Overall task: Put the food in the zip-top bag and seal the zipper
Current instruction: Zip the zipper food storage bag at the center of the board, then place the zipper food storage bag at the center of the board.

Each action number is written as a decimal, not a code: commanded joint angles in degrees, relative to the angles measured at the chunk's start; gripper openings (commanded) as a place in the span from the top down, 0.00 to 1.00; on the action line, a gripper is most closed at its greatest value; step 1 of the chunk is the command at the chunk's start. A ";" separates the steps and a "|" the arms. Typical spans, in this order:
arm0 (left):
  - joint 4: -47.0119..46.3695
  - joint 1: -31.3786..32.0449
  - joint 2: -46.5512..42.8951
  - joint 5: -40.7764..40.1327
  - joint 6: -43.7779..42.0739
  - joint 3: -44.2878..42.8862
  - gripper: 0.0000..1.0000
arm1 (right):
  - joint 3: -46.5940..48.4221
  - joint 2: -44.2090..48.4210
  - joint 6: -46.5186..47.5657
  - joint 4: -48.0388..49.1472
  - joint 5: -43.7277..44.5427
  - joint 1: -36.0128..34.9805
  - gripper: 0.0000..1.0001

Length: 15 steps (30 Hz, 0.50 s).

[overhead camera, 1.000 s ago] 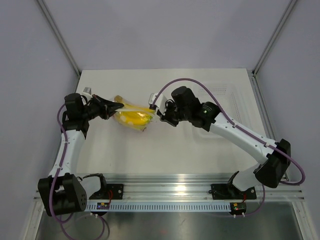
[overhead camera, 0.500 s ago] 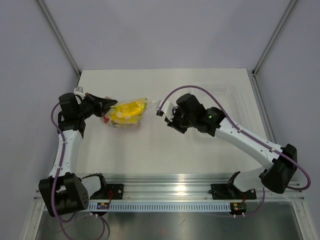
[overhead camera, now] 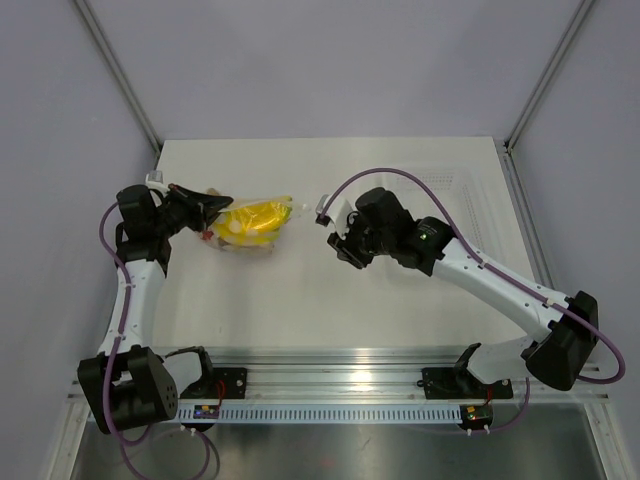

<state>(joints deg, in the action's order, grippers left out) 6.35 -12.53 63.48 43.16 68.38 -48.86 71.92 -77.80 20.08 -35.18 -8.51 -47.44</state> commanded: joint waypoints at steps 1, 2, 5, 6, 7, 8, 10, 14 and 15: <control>-4.59 0.23 -1.52 1.58 -0.53 -3.52 1.00 | 1.82 0.89 -2.40 3.89 2.00 0.33 0.60; -4.68 0.23 -1.52 1.58 -0.61 -3.52 1.00 | 1.91 1.33 -2.50 4.50 2.53 0.33 0.59; -4.59 0.32 -1.70 2.02 -0.53 -3.61 1.00 | 2.17 2.56 -4.08 6.17 5.87 0.42 0.55; -4.68 0.32 -1.78 2.11 -0.61 -3.44 1.00 | 2.61 2.83 -4.69 6.78 7.18 0.33 0.55; -4.77 0.49 -1.87 2.28 -0.53 -3.43 1.00 | 3.05 2.92 -6.35 7.40 7.80 0.33 0.45; -4.68 0.49 -2.05 2.28 -0.53 -3.43 1.00 | 3.75 2.74 -6.89 8.28 7.81 0.33 0.41; -4.77 0.67 -2.14 2.54 -0.53 -3.70 1.00 | 6.73 2.13 -9.16 8.81 6.50 0.33 0.15; -3.81 0.76 -2.05 2.90 -0.79 -4.49 1.00 | 19.97 -4.98 -8.30 2.85 0.26 0.16 0.15; -3.63 0.76 -2.22 3.07 -0.88 -4.66 1.00 | 21.84 -6.30 -7.78 1.79 -0.88 0.24 0.15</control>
<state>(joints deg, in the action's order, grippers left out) 6.48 -12.10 63.46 43.44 68.05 -49.23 85.38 -81.03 12.99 -32.91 -5.56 -47.40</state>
